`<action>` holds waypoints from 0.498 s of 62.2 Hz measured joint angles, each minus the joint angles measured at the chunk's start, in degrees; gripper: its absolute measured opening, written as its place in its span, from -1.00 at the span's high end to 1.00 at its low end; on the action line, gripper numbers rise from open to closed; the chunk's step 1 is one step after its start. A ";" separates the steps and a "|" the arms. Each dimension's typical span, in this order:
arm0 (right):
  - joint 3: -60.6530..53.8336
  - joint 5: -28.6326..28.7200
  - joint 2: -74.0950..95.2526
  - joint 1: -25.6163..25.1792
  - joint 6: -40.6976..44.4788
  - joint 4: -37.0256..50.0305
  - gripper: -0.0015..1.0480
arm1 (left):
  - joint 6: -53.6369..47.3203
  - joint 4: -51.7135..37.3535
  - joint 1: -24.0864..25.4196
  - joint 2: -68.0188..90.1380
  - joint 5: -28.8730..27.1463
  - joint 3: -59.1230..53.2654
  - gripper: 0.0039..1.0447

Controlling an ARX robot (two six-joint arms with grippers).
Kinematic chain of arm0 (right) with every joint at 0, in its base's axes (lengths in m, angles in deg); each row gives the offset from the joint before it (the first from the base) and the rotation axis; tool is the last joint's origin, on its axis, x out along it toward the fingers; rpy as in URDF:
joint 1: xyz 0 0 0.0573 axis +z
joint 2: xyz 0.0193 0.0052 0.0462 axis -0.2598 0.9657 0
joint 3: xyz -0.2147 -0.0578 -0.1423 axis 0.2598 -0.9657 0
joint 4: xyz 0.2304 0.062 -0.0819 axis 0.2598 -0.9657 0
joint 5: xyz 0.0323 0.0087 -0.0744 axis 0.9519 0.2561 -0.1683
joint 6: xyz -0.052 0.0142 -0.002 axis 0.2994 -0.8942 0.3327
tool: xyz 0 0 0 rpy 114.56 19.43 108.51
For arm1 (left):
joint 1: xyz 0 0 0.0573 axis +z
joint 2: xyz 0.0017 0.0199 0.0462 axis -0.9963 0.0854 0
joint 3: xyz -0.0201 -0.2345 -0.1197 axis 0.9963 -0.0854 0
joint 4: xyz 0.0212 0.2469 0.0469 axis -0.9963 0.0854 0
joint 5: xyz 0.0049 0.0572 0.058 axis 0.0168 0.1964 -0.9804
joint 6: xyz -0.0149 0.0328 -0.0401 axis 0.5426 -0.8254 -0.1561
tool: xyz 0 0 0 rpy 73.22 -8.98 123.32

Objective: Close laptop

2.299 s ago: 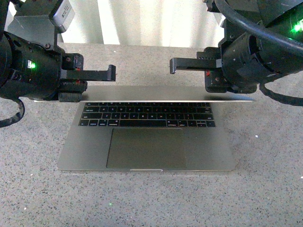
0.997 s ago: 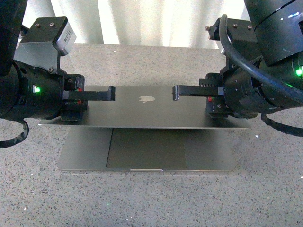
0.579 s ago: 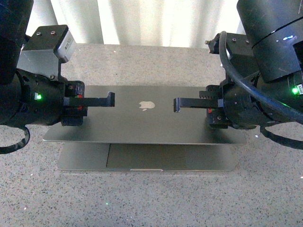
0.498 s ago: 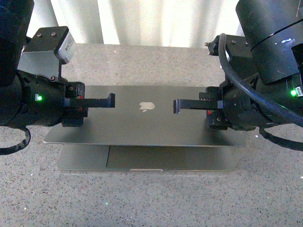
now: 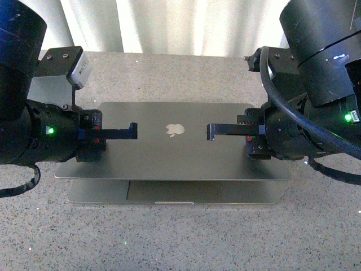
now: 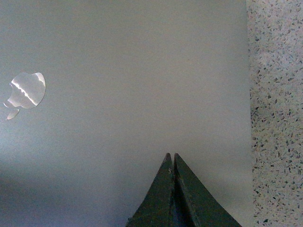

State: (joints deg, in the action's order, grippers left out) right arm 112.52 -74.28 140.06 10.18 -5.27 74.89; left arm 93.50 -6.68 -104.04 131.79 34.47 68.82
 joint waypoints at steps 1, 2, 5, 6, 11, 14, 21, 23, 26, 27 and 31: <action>-0.04 0.02 0.04 0.00 -0.02 0.07 0.98 | 0.02 -0.07 0.00 0.07 0.00 -0.02 0.94; -0.11 0.02 0.04 0.00 -0.02 0.11 0.98 | 0.11 -0.13 0.00 0.13 0.02 -0.02 0.94; -0.26 0.02 0.09 0.00 -0.02 0.22 0.98 | 0.15 -0.35 0.00 0.37 0.02 -0.07 0.94; -0.31 0.02 0.13 0.00 -0.02 0.24 0.98 | 0.17 -0.44 0.00 0.52 0.02 -0.07 0.94; -0.74 0.09 0.44 -0.04 -0.04 0.59 0.98 | 0.35 -0.74 0.02 1.16 0.20 -0.07 0.94; -0.87 0.13 0.59 -0.09 -0.04 0.79 0.98 | 0.35 -0.81 0.02 1.36 0.20 -0.07 0.94; -1.25 0.31 0.85 -0.17 -0.22 1.11 0.98 | 0.37 -0.83 0.02 1.55 0.26 -0.07 0.94; -1.31 0.33 0.90 -0.20 -0.22 1.20 0.98 | 0.37 -0.83 0.02 1.57 0.26 -0.09 0.94; -1.42 0.42 0.96 -0.20 -0.26 1.38 0.98 | 0.39 -0.87 0.02 1.64 0.26 -0.13 0.94; -1.49 0.44 0.96 -0.20 -0.28 1.42 0.98 | 0.39 -0.90 0.02 1.64 0.28 -0.15 0.94; -1.60 0.50 0.98 -0.20 -0.39 1.53 0.98 | 0.39 -1.01 0.02 1.66 0.31 -0.20 0.94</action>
State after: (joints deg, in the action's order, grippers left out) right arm 110.92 -73.78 141.04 9.98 -5.67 76.42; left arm 93.90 -7.68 -104.02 133.45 34.77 68.62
